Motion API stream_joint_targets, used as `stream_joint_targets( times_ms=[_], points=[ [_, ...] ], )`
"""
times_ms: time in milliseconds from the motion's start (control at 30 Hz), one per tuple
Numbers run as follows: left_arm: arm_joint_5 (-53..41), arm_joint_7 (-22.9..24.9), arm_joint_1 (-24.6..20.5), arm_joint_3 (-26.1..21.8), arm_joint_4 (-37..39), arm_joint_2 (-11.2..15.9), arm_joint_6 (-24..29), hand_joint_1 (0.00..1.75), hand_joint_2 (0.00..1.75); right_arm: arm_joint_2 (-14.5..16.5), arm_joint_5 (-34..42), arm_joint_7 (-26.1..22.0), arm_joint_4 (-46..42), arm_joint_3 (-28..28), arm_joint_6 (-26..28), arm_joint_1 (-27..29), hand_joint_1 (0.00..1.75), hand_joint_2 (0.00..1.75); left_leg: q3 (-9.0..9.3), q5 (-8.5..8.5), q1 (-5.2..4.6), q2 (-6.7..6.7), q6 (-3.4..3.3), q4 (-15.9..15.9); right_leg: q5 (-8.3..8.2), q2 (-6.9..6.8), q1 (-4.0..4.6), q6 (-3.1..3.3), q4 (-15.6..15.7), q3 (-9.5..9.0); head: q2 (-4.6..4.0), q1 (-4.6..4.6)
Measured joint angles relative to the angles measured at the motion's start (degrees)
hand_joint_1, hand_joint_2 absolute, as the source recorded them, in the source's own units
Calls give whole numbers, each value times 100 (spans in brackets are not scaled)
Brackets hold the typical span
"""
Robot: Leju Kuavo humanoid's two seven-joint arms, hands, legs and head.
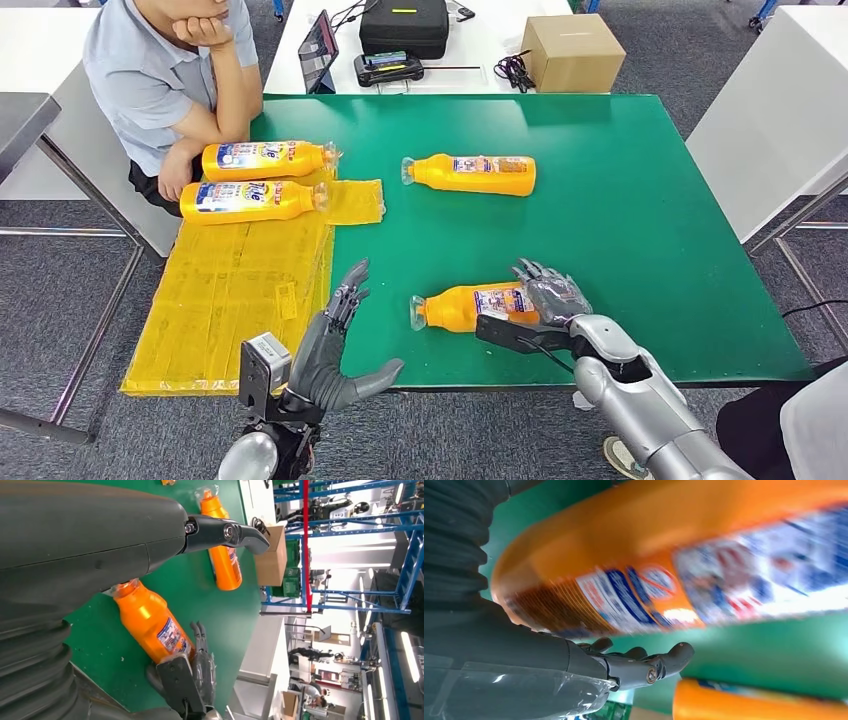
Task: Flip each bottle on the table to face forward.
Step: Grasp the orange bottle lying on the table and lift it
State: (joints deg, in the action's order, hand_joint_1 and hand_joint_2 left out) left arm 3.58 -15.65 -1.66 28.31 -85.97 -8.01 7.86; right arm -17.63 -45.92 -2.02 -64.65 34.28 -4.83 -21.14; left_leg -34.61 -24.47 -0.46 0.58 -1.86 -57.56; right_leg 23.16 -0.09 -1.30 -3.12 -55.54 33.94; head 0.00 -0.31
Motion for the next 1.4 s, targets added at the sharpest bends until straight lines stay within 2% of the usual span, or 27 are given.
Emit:
stream_joint_targets(
  times_ms=[300,333,467,567,767,967,1100,1233,1400],
  points=[
    [2,47,-43,31,39,27,-33,0,175,-218,-4,129,141,223,-160,-151,0,175,0,0,1,-1,0,0,0,0,1,0,0,1,0,0],
    [4,64,-43,32,43,30,-46,0,175,-249,-14,158,149,260,-182,-170,4,175,1,0,1,-1,0,0,0,0,1,0,0,1,0,0],
    [14,106,-45,34,79,50,-67,0,175,-412,24,230,166,427,-317,-256,175,175,1,0,0,0,0,0,0,0,0,0,0,0,0,0],
    [37,107,-56,37,108,64,-74,0,175,-535,189,153,178,510,-441,-300,175,175,1,0,-1,0,0,-1,0,0,-2,0,0,-1,0,-1],
    [162,45,-133,60,197,72,-133,0,175,-856,904,-299,182,587,-842,-422,175,175,4,0,-2,2,-1,-2,0,-1,-2,0,1,-3,0,0],
    [272,-63,-244,106,316,88,-132,0,175,-1057,1616,-632,234,570,-907,-399,175,175,5,0,-2,2,-1,-2,0,-1,-2,0,1,-3,0,0],
    [342,-216,-295,156,367,97,18,0,175,-1089,2207,-1005,280,390,-814,-221,175,175,6,-1,-1,0,-1,-2,0,0,-1,0,1,-3,0,-1],
    [352,-537,-305,162,399,92,455,0,175,-1031,2789,-1445,176,62,-700,152,175,175,3,-1,0,1,-1,-1,0,-1,1,0,1,-3,0,-1],
    [309,-712,-313,155,416,63,695,0,175,-901,2958,-1573,-33,-286,-631,504,175,175,4,-2,1,-1,-1,0,1,0,1,0,1,-3,0,0]
  ],
)
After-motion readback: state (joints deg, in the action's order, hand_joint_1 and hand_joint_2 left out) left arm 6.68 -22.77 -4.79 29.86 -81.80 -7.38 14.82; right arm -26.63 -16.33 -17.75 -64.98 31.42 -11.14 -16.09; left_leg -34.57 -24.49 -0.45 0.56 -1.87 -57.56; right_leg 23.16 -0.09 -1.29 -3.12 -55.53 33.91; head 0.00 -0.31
